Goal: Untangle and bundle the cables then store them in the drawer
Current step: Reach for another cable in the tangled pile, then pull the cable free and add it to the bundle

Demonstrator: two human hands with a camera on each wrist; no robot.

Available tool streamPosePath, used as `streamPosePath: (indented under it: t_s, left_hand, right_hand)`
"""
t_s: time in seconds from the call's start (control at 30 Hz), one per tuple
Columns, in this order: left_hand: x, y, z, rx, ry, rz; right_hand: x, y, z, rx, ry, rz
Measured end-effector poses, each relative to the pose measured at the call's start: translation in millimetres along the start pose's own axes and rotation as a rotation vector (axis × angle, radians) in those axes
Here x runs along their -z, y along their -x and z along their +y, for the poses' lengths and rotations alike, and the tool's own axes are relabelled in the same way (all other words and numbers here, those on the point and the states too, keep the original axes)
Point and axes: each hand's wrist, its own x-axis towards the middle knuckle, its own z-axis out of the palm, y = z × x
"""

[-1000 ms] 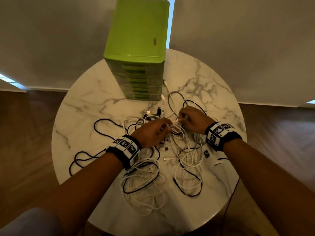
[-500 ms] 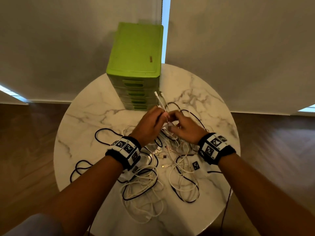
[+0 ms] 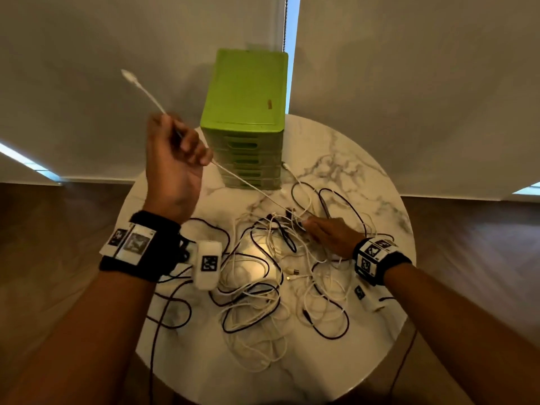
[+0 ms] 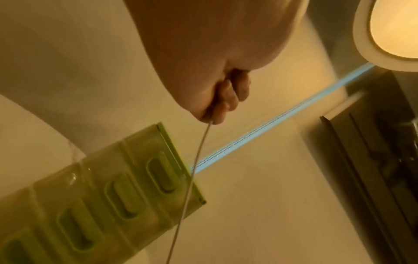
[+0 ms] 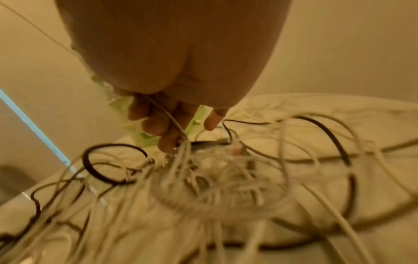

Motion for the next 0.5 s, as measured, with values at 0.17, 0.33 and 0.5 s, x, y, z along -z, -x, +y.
streamPosePath:
  t_s: [0.17,0.33,0.5]
  left_hand:
    - [12,47,-28,0.237,-0.945,-0.284]
    - [23,79,-69,0.475,-0.958,-0.315]
    - [1,76,-71,0.359,-0.572,-0.172]
  right_hand:
    - [10,-5,-41,0.137,0.001,0.315]
    - [-1,9,-96,0.34,0.203,0.309]
    - [-26,22,-111,0.314,0.043,0.206]
